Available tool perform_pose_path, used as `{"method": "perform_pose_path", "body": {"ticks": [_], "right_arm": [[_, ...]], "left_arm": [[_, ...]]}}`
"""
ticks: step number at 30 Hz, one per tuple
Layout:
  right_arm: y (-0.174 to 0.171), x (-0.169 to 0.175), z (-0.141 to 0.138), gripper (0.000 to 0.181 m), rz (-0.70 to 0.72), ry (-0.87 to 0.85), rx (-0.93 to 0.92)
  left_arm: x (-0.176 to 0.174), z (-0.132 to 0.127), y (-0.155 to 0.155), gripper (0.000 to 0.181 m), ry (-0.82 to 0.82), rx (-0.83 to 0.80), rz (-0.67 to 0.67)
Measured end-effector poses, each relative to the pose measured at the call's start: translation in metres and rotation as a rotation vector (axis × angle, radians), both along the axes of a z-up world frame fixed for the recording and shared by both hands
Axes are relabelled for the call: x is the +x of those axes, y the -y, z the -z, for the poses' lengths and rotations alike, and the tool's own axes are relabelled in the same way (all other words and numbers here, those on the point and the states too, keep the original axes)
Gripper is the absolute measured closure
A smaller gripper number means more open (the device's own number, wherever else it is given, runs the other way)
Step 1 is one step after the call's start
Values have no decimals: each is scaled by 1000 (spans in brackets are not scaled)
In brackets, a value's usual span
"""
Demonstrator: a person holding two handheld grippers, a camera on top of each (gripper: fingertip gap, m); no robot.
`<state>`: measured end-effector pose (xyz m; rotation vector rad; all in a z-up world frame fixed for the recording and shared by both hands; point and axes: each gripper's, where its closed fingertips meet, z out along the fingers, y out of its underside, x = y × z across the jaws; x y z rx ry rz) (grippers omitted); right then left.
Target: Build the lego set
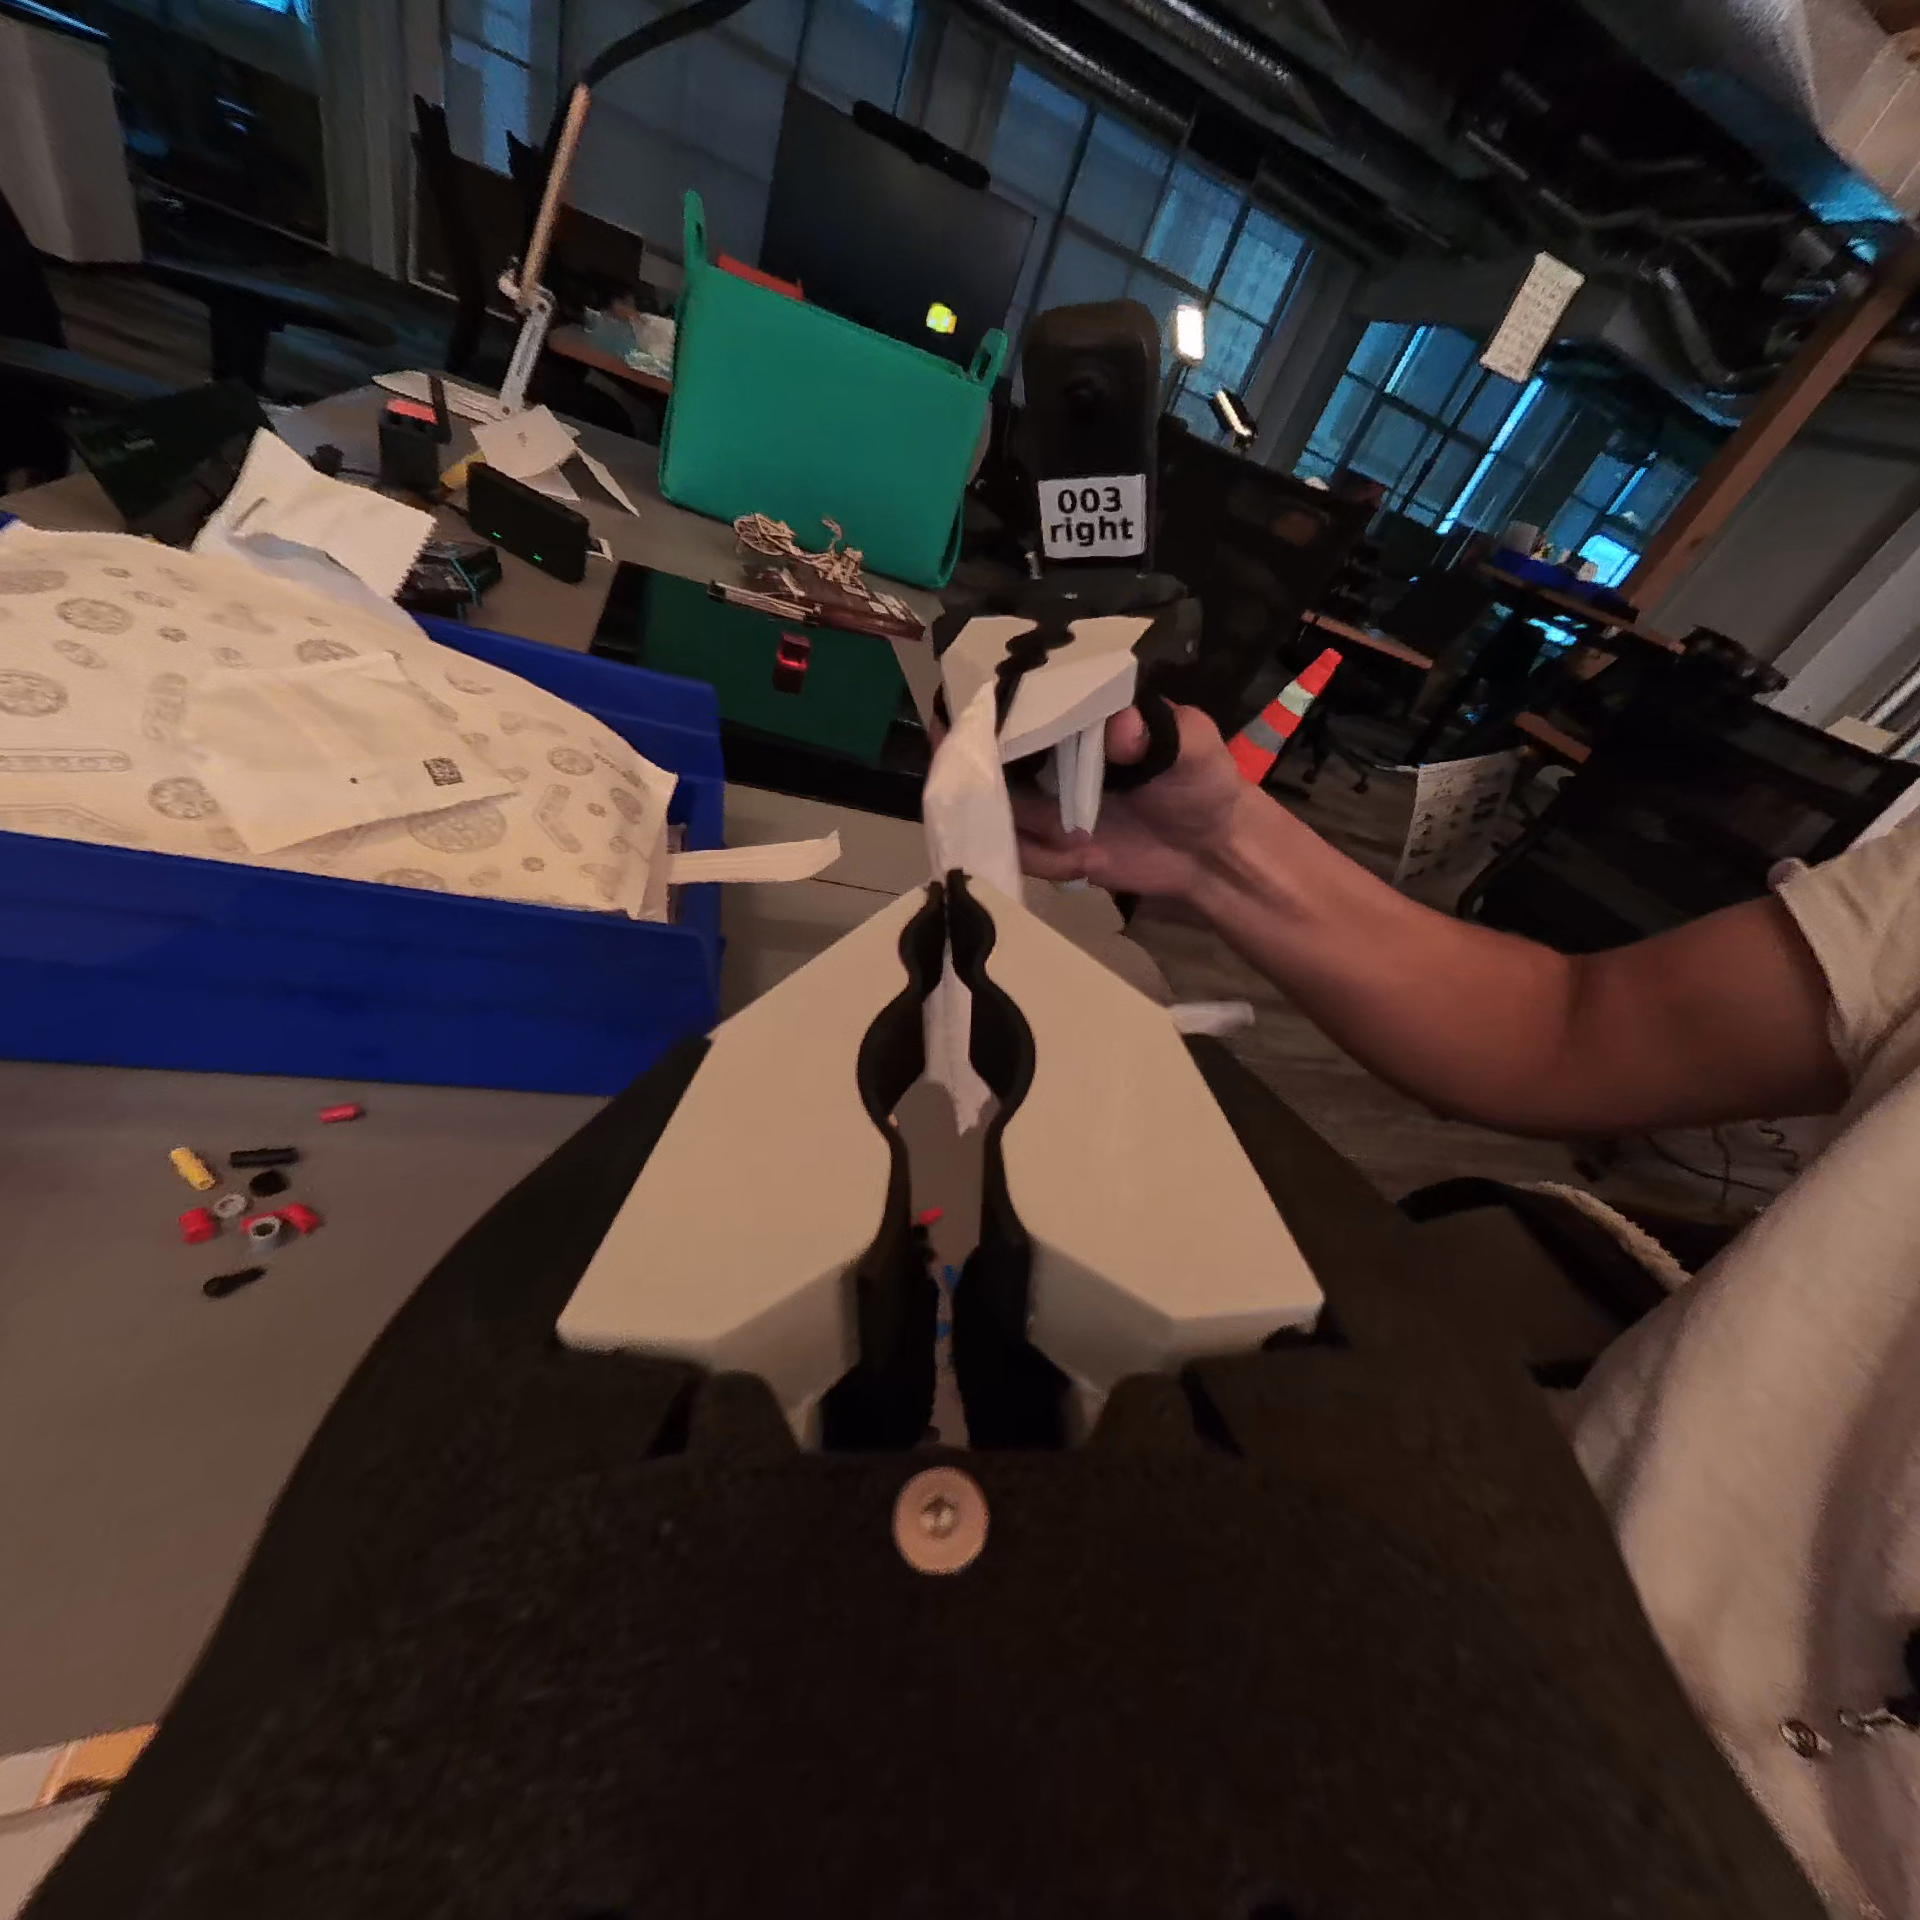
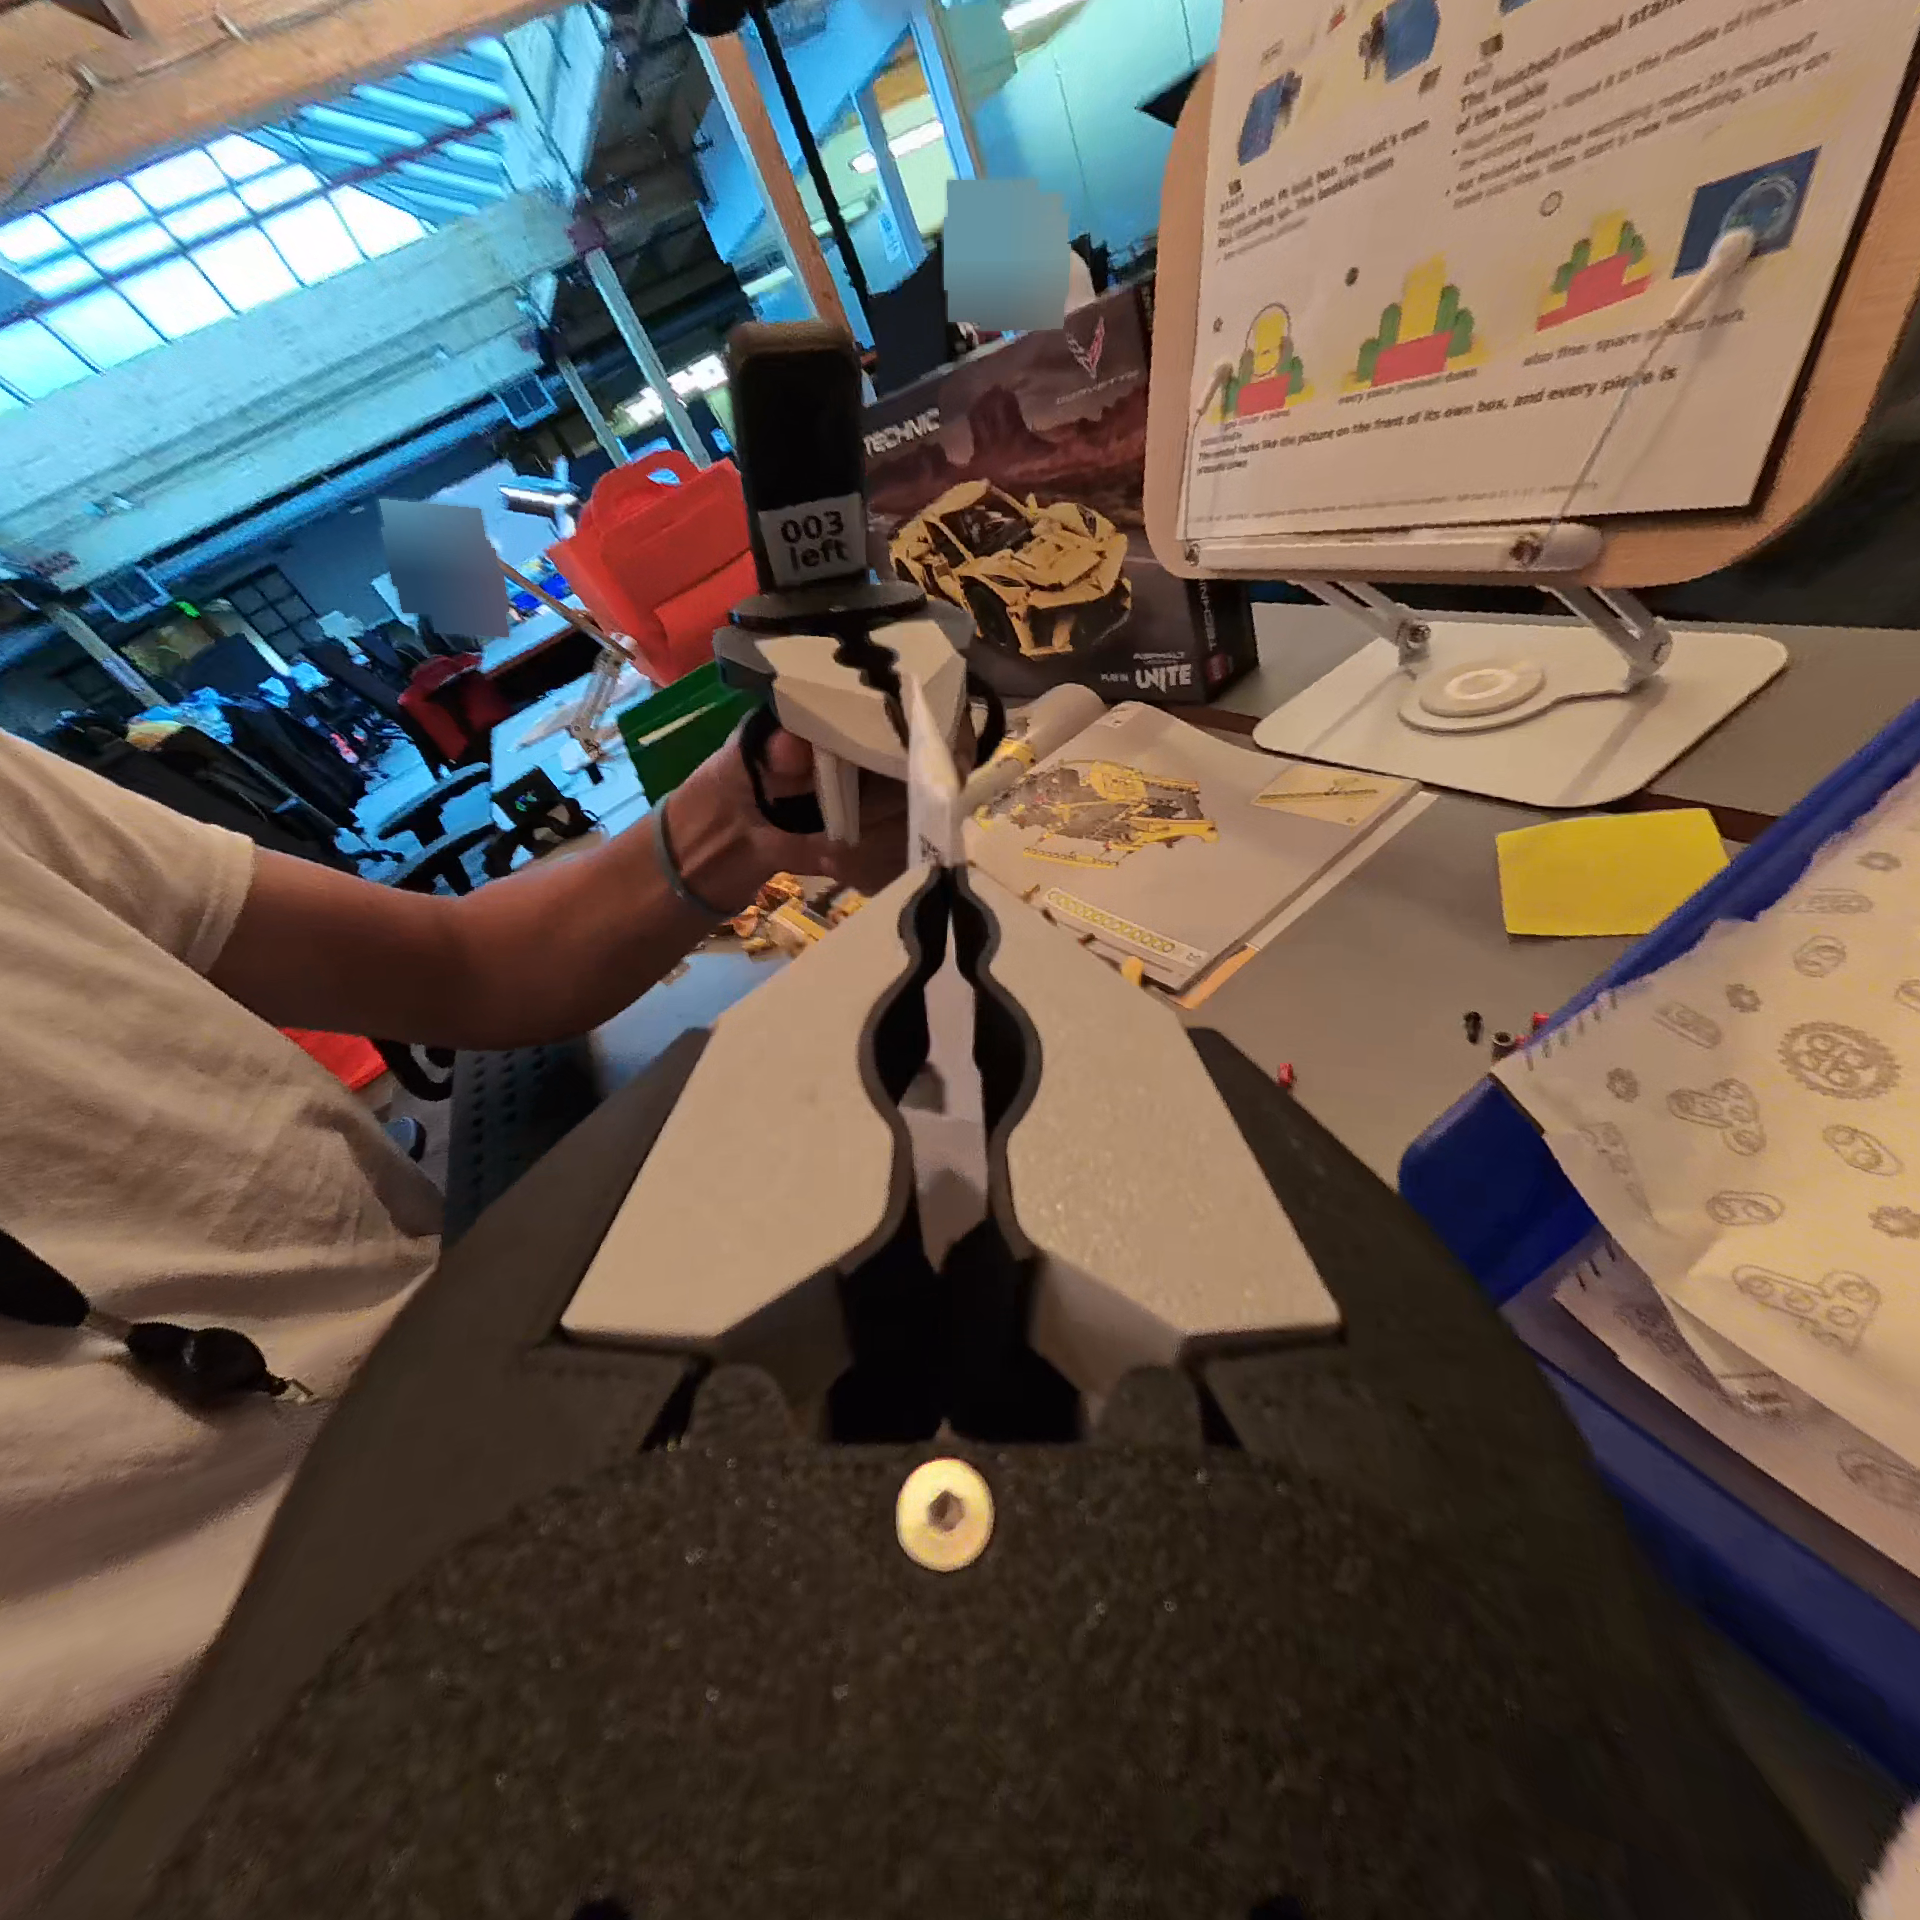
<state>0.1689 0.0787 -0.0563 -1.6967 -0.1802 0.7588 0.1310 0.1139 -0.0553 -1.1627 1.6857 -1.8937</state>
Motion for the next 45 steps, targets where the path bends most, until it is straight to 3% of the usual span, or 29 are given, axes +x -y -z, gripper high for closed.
{"method": "perform_pose_path", "body": {"ticks": [4,8,13,16,23,31,34,36,41,45], "right_arm": [[-9,-15,1,181,-15,16,0],[-2,9,-6,181,53,41,17],[-9,-9,1,181,16,55,5],[0,8,-1,181,35,43,12],[3,12,3,181,42,-18,-6],[-5,36,-30,181,-7,-717,-24],[-5,45,-49,181,-37,-966,61],[-2,49,-60,181,-73,-1096,124],[13,55,-81,181,-208,-1335,265],[12,50,-86,181,-198,-1391,297]], "left_arm": [[10,6,13,181,-8,30,-1],[8,-2,-3,181,13,-28,-30],[12,6,10,181,-3,13,-11],[7,3,-4,181,0,-20,-27],[9,4,1,181,-21,1,-19],[46,-50,-12,181,-266,-404,26],[61,-66,-18,175,-284,-350,12],[58,-89,-15,156,-239,-359,58],[14,-134,-15,151,-24,-347,58],[-15,-109,-16,151,-21,-241,-49]]}}
